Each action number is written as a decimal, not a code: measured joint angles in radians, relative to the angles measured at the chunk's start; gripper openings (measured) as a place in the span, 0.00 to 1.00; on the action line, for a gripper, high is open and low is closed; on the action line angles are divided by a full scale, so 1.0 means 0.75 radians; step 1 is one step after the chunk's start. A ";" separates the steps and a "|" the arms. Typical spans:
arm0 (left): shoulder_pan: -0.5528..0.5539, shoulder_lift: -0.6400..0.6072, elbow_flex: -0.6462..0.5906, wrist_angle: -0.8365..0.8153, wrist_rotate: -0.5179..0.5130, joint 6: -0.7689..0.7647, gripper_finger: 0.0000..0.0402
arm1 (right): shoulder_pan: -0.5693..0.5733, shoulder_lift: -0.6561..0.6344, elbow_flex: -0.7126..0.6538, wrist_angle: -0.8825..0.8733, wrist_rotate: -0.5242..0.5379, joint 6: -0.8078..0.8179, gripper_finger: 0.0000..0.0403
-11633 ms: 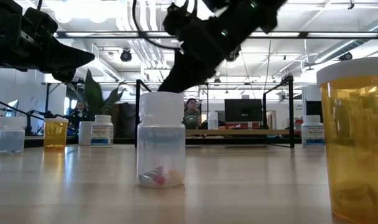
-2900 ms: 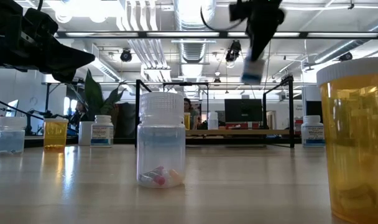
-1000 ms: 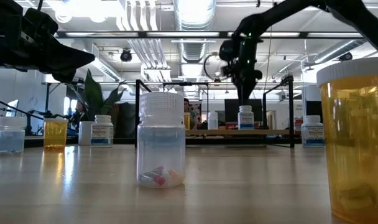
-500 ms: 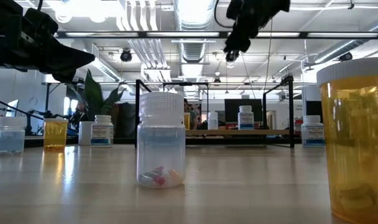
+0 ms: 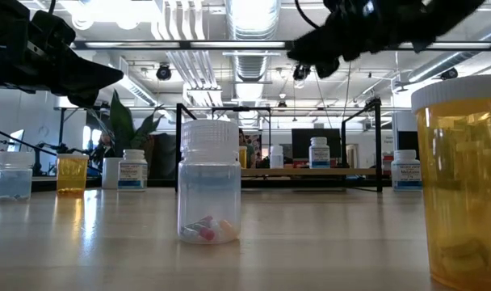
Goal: Pick and place medicine bottles onto shelf by color
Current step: Put the top left large orange pill bottle on the shelf
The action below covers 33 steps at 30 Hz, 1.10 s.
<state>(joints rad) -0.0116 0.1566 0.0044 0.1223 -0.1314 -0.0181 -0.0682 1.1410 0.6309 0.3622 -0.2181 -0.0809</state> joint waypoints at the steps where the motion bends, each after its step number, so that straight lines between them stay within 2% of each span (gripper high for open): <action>1: 0.000 0.000 0.000 0.000 0.000 0.000 0.00 | 0.026 0.015 -0.035 0.036 0.037 -0.016 0.35; 6: 0.000 0.001 0.000 0.002 0.000 0.004 0.00 | 0.104 0.151 -0.105 0.230 0.083 -0.015 0.33; 8: 0.000 0.002 0.000 0.038 -0.011 0.068 0.00 | 0.119 0.222 -0.101 0.312 0.084 0.019 0.32; 10: 0.001 0.004 0.000 0.139 -0.015 0.171 0.00 | 0.130 0.296 -0.092 0.368 0.083 0.020 0.32; 14: 0.000 0.013 0.000 0.368 0.009 0.170 0.00 | 0.138 0.391 -0.074 0.411 0.084 -0.056 0.32; 18: 0.001 0.065 0.009 0.689 0.003 -0.067 0.00 | 0.137 0.421 -0.073 0.409 0.085 -0.093 0.31; 21: -0.006 0.152 0.094 0.526 0.014 0.000 0.00 | 0.137 0.423 -0.073 0.411 0.086 -0.124 0.30; 24: -0.004 0.274 0.244 0.235 -0.166 -0.047 0.00 | 0.137 0.411 -0.073 0.405 0.086 -0.126 0.28; 29: -0.004 0.442 0.572 -0.366 -0.434 -0.329 0.00 | 0.137 0.412 -0.075 0.401 0.086 -0.126 0.25; 33: -0.004 0.585 0.844 -0.845 -0.491 -0.666 0.02 | 0.137 0.417 -0.082 0.396 0.086 -0.127 0.22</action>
<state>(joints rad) -0.0143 0.5954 0.6375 -0.5113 -0.4999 -0.5175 0.0345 1.4537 0.5691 0.6590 -0.1539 -0.1759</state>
